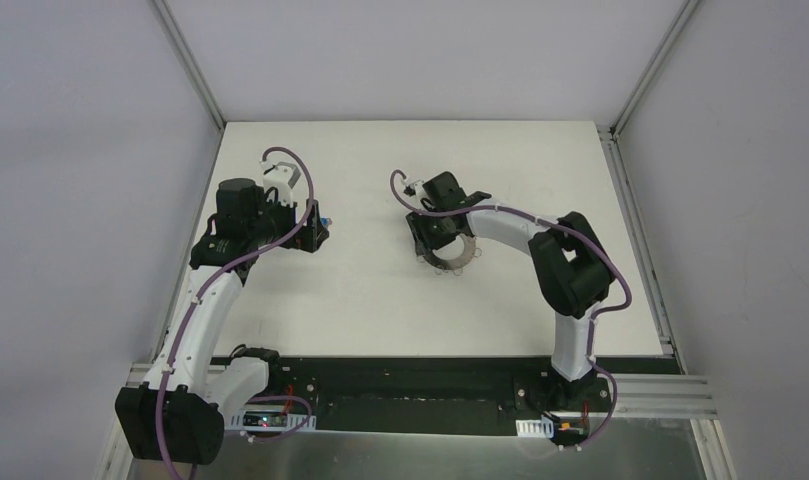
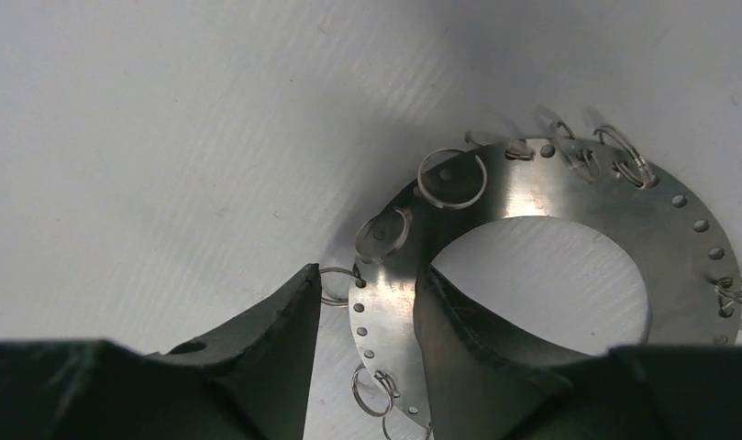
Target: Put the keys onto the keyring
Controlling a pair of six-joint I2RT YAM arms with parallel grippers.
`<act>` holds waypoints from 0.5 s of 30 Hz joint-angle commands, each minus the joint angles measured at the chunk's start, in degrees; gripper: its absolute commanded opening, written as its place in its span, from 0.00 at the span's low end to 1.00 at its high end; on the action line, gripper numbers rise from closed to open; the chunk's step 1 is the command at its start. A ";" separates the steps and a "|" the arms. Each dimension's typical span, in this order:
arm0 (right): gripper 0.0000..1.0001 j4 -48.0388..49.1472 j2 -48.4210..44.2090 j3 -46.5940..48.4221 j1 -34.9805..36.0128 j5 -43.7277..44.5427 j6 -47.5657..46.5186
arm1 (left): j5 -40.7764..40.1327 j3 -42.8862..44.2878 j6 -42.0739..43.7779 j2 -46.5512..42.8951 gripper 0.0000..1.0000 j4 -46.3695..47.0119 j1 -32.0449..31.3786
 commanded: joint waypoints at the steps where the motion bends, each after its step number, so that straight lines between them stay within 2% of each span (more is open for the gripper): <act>1: 0.44 -1.10 1.06 3.32 -0.03 0.10 3.70 | 0.83 -0.05 0.93 -0.97 1.00 1.35 -0.12; 9: 0.37 -1.32 1.88 4.81 -0.03 -0.48 4.66 | 0.96 -0.17 0.88 -0.90 1.00 1.45 -0.12; 15: 0.37 -1.97 2.01 6.20 -0.03 -0.58 4.29 | 1.02 -0.36 0.94 -1.11 1.00 1.57 -0.12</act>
